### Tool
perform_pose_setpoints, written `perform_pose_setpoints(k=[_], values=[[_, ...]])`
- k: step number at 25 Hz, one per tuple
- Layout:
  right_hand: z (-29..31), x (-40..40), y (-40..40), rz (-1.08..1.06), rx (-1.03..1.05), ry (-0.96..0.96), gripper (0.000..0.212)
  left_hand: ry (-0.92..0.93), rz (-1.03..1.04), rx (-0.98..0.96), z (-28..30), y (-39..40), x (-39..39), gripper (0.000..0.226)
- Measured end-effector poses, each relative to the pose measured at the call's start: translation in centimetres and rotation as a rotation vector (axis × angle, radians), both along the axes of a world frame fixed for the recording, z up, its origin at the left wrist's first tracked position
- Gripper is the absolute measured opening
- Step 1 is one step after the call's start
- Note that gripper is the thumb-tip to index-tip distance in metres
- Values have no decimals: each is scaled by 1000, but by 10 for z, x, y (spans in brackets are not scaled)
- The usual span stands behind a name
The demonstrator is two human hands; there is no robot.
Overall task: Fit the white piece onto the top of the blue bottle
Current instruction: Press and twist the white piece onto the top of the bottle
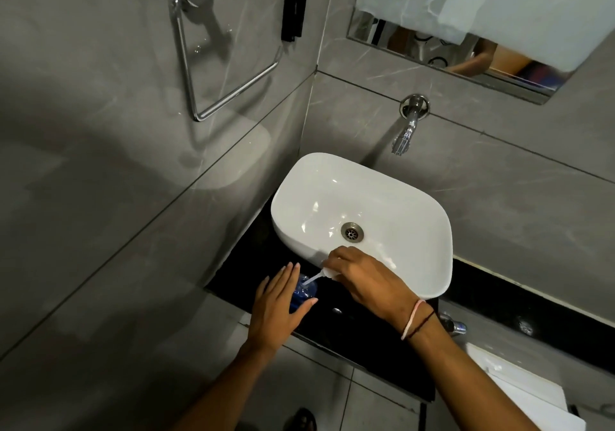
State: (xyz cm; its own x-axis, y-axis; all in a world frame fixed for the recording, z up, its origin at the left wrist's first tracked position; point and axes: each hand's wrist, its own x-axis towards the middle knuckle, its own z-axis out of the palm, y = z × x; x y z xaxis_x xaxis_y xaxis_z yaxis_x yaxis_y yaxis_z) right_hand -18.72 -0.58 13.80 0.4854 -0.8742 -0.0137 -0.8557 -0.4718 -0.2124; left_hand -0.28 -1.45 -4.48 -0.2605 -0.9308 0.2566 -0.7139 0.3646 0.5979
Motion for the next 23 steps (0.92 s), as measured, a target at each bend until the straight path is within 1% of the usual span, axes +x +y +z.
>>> perform_pose_setpoints(k=[2,4,6,7,9,11,13,15,16,18,19,20,21,22,23], values=[[-2,17,-7,32,4,90,40,-39,-1,-33,-2,0,1,80],[-4,33,-16,32,29,123,34,-61,-11,-72,-2,-2,3,78],[-9,43,-26,35,88,115,21,-66,-22,-108,-2,-4,5,76],[-13,45,-31,38,122,106,18,-70,-25,-117,-1,-5,6,76],[-25,47,-38,53,160,88,16,-68,-22,-115,-1,-5,7,76],[-36,47,-40,45,180,105,10,-47,-19,-103,-3,-5,7,76],[-46,45,-41,73,166,68,14,-37,-15,-96,-4,-4,6,78],[-50,46,-40,53,165,64,7,-31,-12,-88,-3,-4,5,79],[-51,46,-40,2,165,63,9,-30,-12,-89,-3,-4,5,80],[-56,38,-36,-132,159,67,38,-27,-19,-99,-4,-4,7,80],[-59,33,-32,-201,174,28,53,-29,-25,-103,-5,-4,7,79],[-62,27,-28,-263,226,-79,65,-35,-29,-110,-5,-5,7,79],[-66,21,-23,-317,306,-236,71,-41,-26,-116,-6,-5,7,78],[-69,18,-19,-354,382,-387,70,-43,-17,-122,-5,-5,6,78],[-74,17,-16,-383,418,-493,65,-44,-7,-128,-5,-5,5,78]])
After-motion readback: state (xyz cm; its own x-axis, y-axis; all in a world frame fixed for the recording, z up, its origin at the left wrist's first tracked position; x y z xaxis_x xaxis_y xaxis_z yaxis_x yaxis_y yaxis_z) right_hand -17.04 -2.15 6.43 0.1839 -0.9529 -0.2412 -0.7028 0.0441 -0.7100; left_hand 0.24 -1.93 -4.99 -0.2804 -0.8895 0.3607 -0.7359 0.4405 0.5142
